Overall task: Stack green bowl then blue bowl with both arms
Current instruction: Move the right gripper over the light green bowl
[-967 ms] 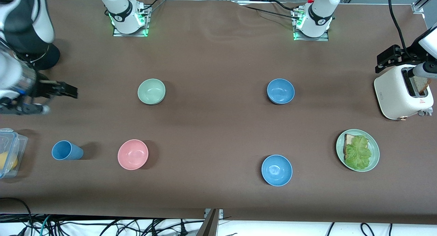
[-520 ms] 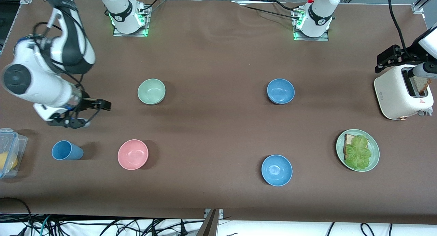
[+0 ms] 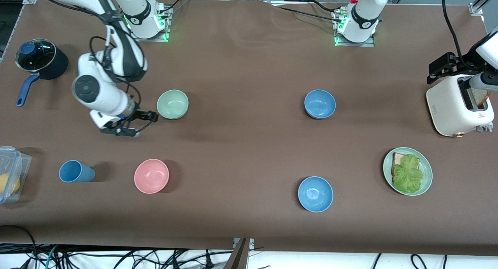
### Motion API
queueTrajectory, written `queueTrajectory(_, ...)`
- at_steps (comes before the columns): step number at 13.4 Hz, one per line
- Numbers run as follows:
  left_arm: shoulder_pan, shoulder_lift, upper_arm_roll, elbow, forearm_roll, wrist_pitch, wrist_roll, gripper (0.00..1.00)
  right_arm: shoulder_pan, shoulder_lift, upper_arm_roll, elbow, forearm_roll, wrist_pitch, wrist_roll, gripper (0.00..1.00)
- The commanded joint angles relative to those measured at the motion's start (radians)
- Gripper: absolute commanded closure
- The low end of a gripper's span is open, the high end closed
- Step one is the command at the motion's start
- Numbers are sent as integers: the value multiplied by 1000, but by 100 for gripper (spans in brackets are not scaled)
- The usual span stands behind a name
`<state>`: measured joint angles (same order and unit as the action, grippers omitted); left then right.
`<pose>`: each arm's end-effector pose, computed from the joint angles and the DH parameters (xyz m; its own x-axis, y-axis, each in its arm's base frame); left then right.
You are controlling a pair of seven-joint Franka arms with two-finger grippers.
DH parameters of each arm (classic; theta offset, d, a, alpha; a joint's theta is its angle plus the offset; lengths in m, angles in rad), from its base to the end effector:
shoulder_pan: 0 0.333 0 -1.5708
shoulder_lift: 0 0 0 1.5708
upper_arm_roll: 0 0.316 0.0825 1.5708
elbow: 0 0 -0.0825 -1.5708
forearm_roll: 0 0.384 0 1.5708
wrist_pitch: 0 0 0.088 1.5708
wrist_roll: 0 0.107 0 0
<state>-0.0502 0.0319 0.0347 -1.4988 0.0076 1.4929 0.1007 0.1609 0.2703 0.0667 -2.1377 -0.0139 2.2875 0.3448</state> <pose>0.5567 -0.0081 0.6338 0.9926 -0.1153 -0.0385 -0.1156 -0.9933 -0.0049 0.5426 0.1251 0.2690 0.9872 -0.1097 -0.1153 -0.1067 -0.9938 0.0324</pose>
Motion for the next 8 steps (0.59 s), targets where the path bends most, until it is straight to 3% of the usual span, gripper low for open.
queueTrajectory(1,9,10,-1,22,-32,-5,19,0,28,-29,-2,-102,2,90,16,0)
queueTrajectory(8,10,11,-1,20,-31,-5,19,0,28,-37,-1,-174,-5,106,60,0)
